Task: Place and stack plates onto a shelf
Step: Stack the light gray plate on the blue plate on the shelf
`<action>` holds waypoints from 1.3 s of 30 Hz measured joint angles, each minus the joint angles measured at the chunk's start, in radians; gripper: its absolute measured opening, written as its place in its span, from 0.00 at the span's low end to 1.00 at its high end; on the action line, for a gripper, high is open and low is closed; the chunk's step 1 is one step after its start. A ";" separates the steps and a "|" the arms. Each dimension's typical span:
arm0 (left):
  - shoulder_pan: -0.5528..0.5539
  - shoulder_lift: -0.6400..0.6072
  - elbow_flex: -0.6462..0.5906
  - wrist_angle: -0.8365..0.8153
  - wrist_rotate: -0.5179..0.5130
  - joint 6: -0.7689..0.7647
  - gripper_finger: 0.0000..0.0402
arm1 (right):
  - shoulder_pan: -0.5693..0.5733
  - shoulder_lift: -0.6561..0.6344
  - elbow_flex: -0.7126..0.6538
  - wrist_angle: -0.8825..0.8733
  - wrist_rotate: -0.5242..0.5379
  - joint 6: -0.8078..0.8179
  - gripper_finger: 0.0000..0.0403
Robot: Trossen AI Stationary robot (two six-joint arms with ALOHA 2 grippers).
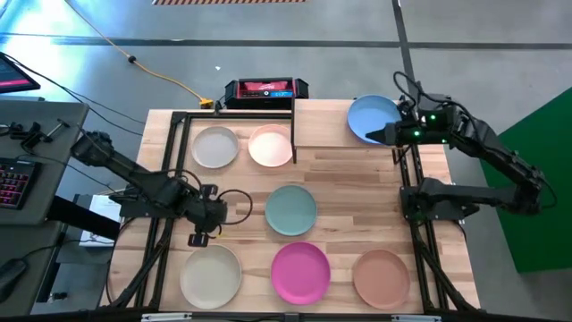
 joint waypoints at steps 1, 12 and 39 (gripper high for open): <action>-0.004 0.000 -0.014 0.010 0.005 -0.012 0.30 | 0.011 0.007 0.000 0.003 0.000 -0.007 0.22; -0.069 0.023 -0.151 0.174 0.053 -0.108 0.30 | 0.074 0.058 0.000 0.054 -0.001 -0.078 0.22; -0.138 0.278 -0.179 0.337 0.146 -0.142 0.30 | 0.075 0.063 0.000 0.053 -0.004 -0.110 0.22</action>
